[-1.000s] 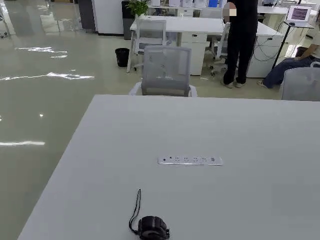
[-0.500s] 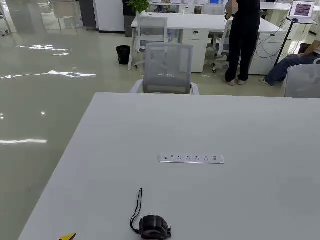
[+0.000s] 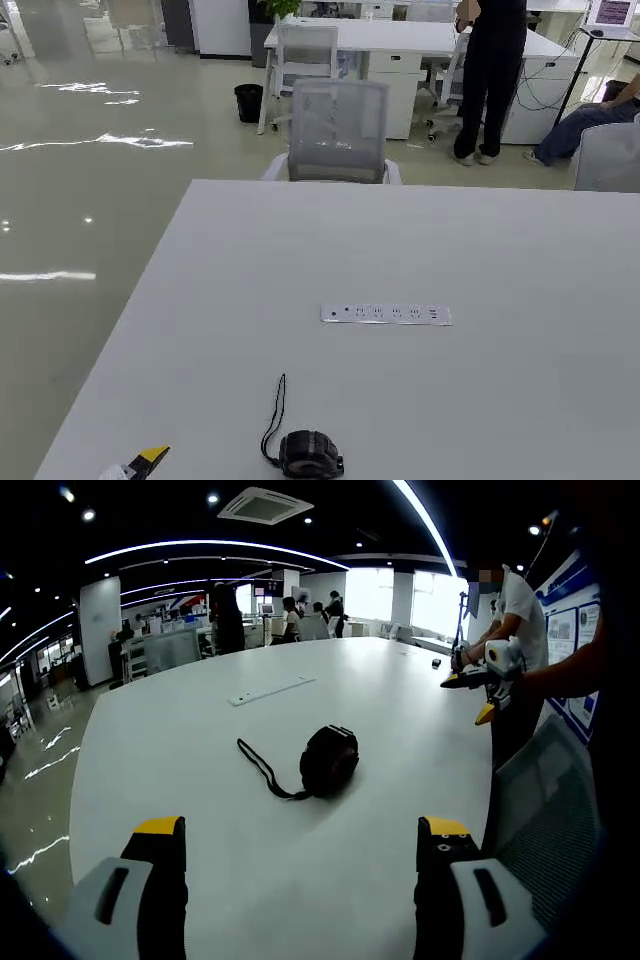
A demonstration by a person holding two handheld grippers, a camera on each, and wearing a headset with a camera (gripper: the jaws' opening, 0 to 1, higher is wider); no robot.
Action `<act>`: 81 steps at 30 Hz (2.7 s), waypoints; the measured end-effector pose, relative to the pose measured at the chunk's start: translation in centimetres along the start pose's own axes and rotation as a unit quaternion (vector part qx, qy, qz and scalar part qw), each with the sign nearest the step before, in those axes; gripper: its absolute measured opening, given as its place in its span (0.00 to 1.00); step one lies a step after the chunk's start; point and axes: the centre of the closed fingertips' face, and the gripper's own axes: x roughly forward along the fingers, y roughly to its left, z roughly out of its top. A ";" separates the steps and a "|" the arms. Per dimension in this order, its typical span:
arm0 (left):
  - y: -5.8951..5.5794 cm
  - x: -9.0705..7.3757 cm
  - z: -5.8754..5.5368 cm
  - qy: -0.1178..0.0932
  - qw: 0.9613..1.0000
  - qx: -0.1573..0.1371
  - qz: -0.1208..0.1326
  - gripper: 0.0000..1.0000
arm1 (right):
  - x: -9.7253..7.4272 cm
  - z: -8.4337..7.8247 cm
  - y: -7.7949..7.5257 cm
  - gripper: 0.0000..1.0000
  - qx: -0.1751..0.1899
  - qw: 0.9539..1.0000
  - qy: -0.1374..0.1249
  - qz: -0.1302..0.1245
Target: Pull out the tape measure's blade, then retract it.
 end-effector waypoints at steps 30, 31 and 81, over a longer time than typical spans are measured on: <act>-0.2 3.6 0.0 0.025 0.998 0.028 -0.041 0.93 | 8.2 3.8 1.2 0.93 -0.055 0.996 0.005 0.075; -0.2 3.7 0.0 0.026 0.998 0.031 -0.043 0.93 | 8.4 3.8 1.1 0.93 -0.056 0.996 0.006 0.076; -1.6 12.3 1.2 0.087 0.972 0.164 -0.144 0.77 | 16.2 5.4 4.1 0.80 -0.127 0.974 0.029 0.185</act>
